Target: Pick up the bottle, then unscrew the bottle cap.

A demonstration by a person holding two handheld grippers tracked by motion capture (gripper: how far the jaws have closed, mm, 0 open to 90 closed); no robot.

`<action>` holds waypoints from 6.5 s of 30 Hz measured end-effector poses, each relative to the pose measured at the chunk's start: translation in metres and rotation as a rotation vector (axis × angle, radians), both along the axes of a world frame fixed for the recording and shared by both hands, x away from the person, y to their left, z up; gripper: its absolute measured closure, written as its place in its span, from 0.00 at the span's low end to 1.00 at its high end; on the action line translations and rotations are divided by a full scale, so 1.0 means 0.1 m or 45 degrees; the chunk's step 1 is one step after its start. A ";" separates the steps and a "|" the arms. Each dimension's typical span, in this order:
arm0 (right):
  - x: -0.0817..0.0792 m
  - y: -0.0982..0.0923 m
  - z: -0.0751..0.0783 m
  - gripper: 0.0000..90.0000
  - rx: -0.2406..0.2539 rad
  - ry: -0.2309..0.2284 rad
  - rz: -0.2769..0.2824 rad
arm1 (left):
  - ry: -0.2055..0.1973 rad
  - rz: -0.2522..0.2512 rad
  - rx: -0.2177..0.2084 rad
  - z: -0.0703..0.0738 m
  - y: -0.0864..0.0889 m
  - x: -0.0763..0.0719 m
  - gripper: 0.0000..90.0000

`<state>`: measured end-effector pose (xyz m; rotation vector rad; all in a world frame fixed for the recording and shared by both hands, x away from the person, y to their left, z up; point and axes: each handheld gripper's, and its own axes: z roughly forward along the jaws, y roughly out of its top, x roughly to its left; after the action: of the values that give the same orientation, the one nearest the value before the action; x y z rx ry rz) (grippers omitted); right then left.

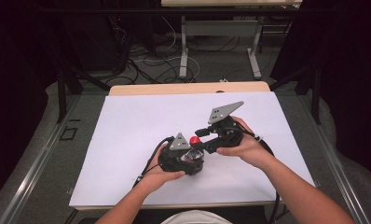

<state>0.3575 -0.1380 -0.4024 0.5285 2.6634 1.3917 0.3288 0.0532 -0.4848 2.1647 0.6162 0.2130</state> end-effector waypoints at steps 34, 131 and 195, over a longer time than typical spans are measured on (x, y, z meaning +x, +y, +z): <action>-0.06 0.14 -0.01 0.68 -0.011 -0.041 -0.055 | 0.011 0.018 -0.002 0.03 0.03 0.00 0.33; -0.16 0.28 0.05 0.68 -0.002 -0.071 -0.324 | -0.021 0.209 0.004 0.09 0.01 0.00 0.34; 0.08 0.06 0.19 0.68 0.033 0.003 0.225 | 0.001 -0.054 -0.060 0.23 0.08 -0.04 0.33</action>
<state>0.3656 -0.1320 -0.3832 0.3029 2.7558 1.4719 0.3243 0.0617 -0.4618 2.1306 0.5702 0.1734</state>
